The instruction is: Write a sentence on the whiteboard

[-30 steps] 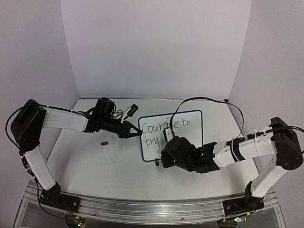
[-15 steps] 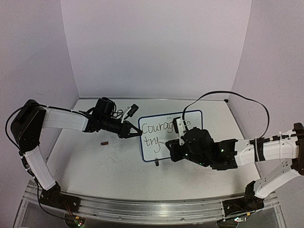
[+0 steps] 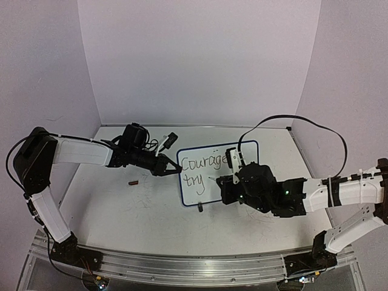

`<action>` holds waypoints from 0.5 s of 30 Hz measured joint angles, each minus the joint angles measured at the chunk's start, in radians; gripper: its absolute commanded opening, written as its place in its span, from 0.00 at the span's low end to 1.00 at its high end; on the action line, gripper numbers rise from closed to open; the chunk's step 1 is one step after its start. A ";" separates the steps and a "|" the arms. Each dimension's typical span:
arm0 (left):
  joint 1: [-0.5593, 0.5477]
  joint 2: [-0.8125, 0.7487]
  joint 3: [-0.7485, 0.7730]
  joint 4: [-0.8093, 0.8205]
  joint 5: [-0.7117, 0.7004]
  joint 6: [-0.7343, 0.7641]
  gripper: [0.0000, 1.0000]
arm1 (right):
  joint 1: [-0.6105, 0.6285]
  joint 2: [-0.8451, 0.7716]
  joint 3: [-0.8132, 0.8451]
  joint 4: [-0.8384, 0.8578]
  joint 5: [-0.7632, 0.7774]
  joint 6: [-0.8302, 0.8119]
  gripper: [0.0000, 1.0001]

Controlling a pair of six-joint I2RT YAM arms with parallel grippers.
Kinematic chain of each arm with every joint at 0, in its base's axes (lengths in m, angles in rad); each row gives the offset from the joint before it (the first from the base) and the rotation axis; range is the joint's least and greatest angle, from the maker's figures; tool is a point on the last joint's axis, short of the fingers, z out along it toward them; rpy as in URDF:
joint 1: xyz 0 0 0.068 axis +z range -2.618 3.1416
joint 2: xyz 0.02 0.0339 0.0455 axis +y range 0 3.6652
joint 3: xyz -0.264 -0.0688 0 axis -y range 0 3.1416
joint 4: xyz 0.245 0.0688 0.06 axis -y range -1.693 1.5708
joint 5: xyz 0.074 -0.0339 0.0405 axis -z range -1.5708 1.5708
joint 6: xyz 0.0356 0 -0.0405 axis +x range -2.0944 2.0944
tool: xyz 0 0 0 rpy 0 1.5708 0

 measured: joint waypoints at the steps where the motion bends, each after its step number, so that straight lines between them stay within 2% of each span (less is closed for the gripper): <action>1: -0.001 0.000 0.007 -0.011 -0.003 -0.001 0.00 | 0.000 -0.004 -0.001 0.000 0.004 -0.003 0.00; 15: -0.006 -0.001 0.016 -0.042 -0.030 0.004 0.00 | 0.000 -0.040 -0.001 -0.004 0.025 -0.008 0.00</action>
